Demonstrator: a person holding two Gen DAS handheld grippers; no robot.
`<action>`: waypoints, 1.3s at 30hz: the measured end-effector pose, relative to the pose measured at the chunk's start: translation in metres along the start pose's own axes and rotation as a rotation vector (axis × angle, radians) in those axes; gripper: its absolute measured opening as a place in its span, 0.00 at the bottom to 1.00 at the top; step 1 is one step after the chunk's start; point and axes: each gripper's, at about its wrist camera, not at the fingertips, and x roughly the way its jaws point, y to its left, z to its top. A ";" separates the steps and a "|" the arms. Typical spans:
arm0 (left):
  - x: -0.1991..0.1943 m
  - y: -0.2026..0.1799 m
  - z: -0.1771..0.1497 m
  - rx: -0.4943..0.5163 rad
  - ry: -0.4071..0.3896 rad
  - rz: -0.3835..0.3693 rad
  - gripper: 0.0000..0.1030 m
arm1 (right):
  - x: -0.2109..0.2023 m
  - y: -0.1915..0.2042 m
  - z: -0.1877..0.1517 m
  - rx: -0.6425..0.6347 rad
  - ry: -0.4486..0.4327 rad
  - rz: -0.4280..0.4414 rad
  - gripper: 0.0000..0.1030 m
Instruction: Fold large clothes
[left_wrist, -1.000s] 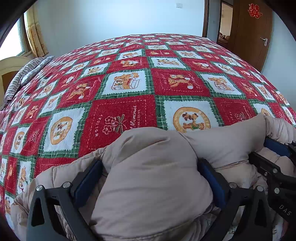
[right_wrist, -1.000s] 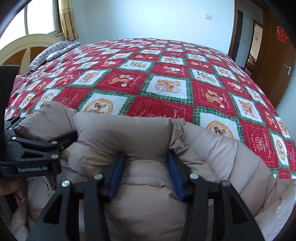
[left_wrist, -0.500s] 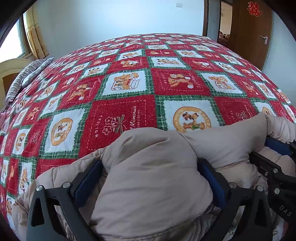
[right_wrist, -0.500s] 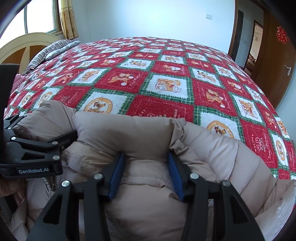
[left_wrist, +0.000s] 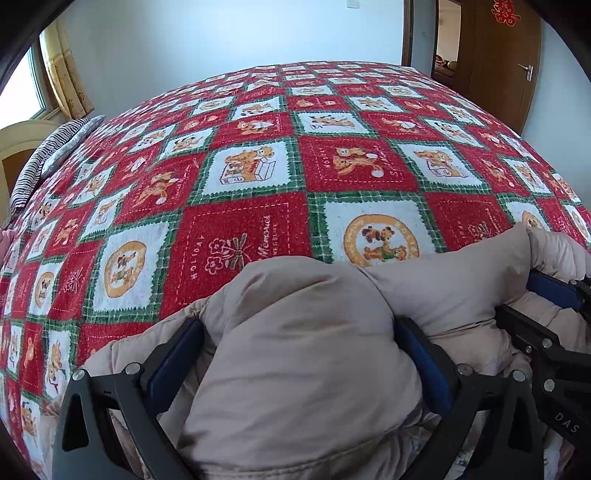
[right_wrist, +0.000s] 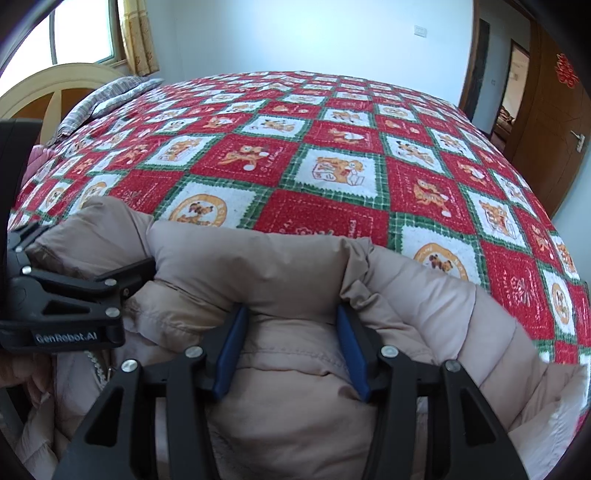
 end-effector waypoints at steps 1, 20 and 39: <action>-0.008 0.000 0.001 0.012 0.001 0.012 0.99 | -0.004 0.000 0.001 -0.017 0.013 0.007 0.59; -0.216 0.067 -0.258 0.055 -0.084 0.015 0.99 | -0.209 -0.092 -0.223 0.277 0.052 -0.049 0.83; -0.262 0.074 -0.418 -0.108 -0.031 -0.124 0.99 | -0.284 -0.037 -0.366 0.323 0.071 0.030 0.80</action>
